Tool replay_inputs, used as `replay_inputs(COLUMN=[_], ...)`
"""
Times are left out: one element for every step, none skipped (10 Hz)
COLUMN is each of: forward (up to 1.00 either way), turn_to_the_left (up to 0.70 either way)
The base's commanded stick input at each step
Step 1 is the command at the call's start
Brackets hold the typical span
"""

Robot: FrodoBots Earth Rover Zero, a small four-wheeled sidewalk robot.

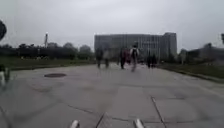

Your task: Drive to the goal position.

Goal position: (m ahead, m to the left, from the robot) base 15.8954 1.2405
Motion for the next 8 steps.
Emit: replay_inputs(forward=[0.85,0.85,0.85,0.85,0.85,0.85,0.85,0.85], turn_to_the_left=[-0.15,-0.03,-0.03,-0.03,-0.03,-0.03,-0.03,-0.03])
